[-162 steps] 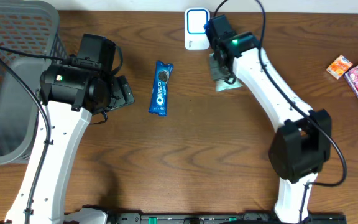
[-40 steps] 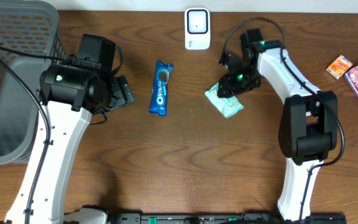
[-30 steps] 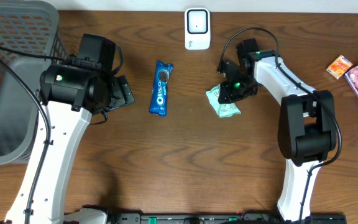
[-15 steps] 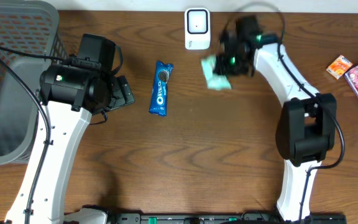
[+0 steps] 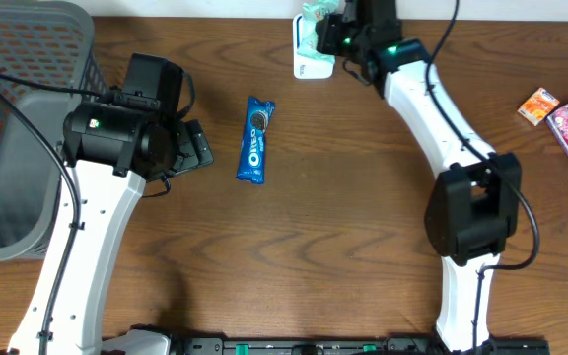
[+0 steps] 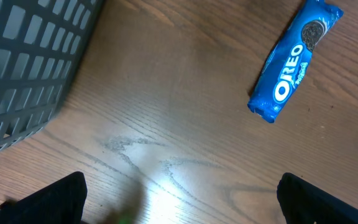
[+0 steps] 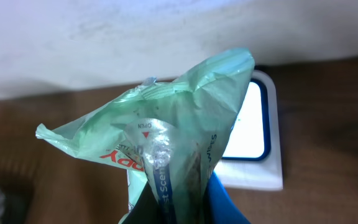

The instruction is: Scan the item barcode

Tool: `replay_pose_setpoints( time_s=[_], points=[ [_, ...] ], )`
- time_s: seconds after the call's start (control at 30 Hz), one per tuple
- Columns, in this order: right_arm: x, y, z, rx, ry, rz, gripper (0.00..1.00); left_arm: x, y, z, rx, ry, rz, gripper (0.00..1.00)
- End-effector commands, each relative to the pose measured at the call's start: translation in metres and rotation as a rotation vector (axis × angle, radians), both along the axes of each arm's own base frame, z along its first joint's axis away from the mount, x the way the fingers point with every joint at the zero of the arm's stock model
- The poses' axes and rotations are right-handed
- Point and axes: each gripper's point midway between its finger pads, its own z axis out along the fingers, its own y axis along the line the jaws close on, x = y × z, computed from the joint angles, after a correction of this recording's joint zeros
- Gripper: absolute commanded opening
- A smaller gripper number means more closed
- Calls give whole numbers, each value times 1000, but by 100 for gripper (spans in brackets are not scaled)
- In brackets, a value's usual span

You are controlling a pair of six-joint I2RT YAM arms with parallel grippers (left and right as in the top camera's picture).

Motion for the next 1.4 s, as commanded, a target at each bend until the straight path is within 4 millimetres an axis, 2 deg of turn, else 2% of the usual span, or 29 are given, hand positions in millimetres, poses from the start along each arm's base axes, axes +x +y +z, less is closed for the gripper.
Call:
replay_pose_setpoints(
  time_s=[0.0, 0.1, 0.2, 0.27, 0.33, 0.37, 0.4, 0.43, 0.47, 0.5, 0.57, 0.63, 0.73, 0.83, 0.97, 1.0, 1.03, 1.13, 1.17, 1.2, 1.23, 1.27, 1.37],
  points=[
    [13, -8, -17, -54, -12, -130, 1, -1, 2, 3, 2, -11, 11, 98],
    [19, -11, -27, -85, -26, -152, 1, -1, 2, 3, 2, -11, 11, 98],
    [24, -16, -26, -130, -55, -128, 1, -1, 2, 3, 2, -11, 11, 98],
    [28, -27, -15, -134, -73, -141, 1, -1, 2, 3, 2, -11, 11, 98],
    [34, -53, 6, -132, -76, -182, 1, -1, 2, 3, 2, -11, 11, 98],
    [36, -70, 15, -137, -69, -207, 1, -1, 2, 3, 2, -11, 11, 98],
    [37, -96, 25, -150, -52, -246, 1, -1, 2, 3, 2, -11, 11, 98],
    [36, -128, 32, -178, -25, -299, 1, -1, 2, 3, 2, -11, 11, 98],
    [30, -168, 35, -235, 23, -364, 1, -1, 2, 3, 2, -11, 11, 98],
    [23, -198, 34, -284, 64, -411, 1, -1, 2, 3, 2, -11, 11, 98],
    [8, -249, 25, -378, 146, -480, 1, -1, 2, 3, 2, -11, 11, 98],
    [-17, -302, 9, -481, 263, -521, 1, -1, 2, 3, 2, -11, 11, 98],
    [-57, -368, -14, -572, 428, -579, 1, -1, 2, 3, 2, -11, 11, 98],
    [-88, -415, -32, -579, 538, -639, 1, -1, 2, 3, 2, -11, 11, 98],
    [-123, -462, -57, -552, 646, -712, 1, -1, 2, 3, 2, -11, 11, 98],
    [-128, -469, -63, -535, 659, -719, 4, -1, 2, 3, 2, -11, 11, 98],
    [-130, -471, -67, -517, 666, -719, 13, -1, 2, 3, 2, -11, 11, 98],
    [-136, -474, -78, -437, 679, -700, 59, -1, 2, 3, 2, -11, 11, 98],
    [-136, -474, -78, -424, 678, -695, 84, -1, 2, 3, 2, -11, 11, 98],
    [-136, -474, -78, -421, 678, -694, 89, -1, 2, 3, 2, -11, 11, 98],
    [-136, -472, -78, -423, 681, -689, 91, -1, 2, 3, 2, -11, 11, 98],
    [-135, -470, -79, -423, 681, -685, 91, -1, 2, 3, 2, -11, 11, 98],
    [-125, -449, -81, -380, 664, -591, 91, -1, 2, 3, 2, -11, 11, 98]
  ],
)
